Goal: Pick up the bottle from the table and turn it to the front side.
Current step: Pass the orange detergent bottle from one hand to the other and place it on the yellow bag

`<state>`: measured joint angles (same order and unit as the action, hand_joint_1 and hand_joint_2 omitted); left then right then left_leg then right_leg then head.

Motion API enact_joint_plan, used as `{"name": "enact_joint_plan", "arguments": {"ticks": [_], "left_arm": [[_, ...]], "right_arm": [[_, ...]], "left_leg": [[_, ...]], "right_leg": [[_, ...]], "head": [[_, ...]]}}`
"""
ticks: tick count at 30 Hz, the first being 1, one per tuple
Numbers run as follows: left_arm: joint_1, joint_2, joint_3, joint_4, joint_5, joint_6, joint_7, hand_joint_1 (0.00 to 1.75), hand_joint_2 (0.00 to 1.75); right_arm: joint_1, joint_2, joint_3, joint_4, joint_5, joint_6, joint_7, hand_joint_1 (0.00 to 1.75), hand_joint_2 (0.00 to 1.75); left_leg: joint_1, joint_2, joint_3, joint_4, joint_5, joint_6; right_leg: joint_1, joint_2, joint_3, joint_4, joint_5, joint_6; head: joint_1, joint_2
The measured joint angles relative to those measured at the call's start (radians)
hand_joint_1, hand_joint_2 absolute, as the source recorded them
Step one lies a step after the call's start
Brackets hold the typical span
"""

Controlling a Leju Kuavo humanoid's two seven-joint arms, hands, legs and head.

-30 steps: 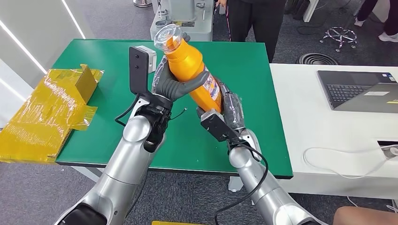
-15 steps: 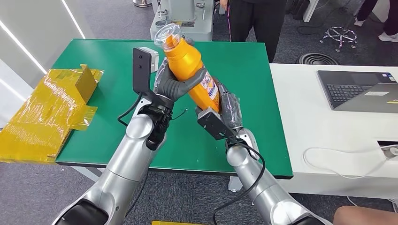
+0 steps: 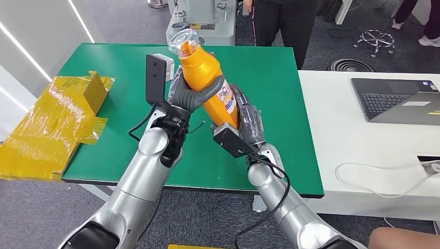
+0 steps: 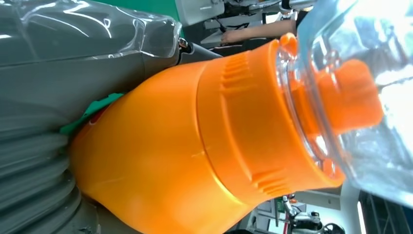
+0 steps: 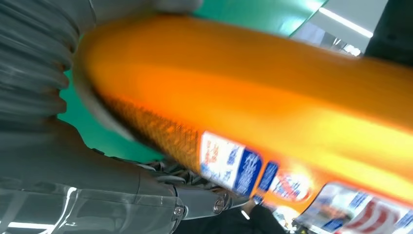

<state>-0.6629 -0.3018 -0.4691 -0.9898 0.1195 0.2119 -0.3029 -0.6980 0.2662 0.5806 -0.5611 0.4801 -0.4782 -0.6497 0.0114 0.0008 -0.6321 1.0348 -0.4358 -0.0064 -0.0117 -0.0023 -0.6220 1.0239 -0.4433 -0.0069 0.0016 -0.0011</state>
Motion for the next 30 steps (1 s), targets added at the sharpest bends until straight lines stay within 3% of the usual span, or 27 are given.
{"name": "enact_joint_plan", "arguments": {"ticks": [8,12,24,30], "left_arm": [[0.008,0.018,0.036,-0.003,-0.030,0.034,0.001,1.75,1.75],[0.017,0.049,0.059,-0.017,-0.066,0.050,0.011,1.75,1.75],[0.014,0.197,0.101,-0.034,-0.160,0.117,-0.006,1.75,1.75],[-0.007,0.287,0.104,-0.038,-0.337,0.191,0.007,1.75,1.75]], "right_arm": [[0.016,-0.002,0.002,-0.014,-0.034,-0.026,-0.006,0.00,1.75],[0.065,-0.016,-0.004,-0.095,-0.086,-0.059,-0.013,0.00,1.75],[0.320,-0.097,0.022,-0.554,-0.162,-0.118,0.022,0.00,1.75],[0.410,-0.119,0.051,-0.688,-0.167,-0.130,0.008,0.00,1.75]], "left_leg": [[0.000,0.000,0.000,0.000,0.000,0.000],[0.000,0.000,0.000,0.000,0.000,0.000],[0.000,0.001,0.000,-0.001,0.000,0.000],[0.001,0.001,0.000,-0.001,0.000,-0.001]], "right_leg": [[0.000,0.000,0.000,0.000,0.000,0.000],[0.000,0.000,0.000,0.000,0.000,0.000],[0.000,0.001,-0.001,0.000,0.000,0.000],[0.001,0.001,-0.001,0.000,0.000,0.000]], "head": [[0.000,0.000],[0.000,0.000],[0.000,0.000],[0.000,0.000]]}}
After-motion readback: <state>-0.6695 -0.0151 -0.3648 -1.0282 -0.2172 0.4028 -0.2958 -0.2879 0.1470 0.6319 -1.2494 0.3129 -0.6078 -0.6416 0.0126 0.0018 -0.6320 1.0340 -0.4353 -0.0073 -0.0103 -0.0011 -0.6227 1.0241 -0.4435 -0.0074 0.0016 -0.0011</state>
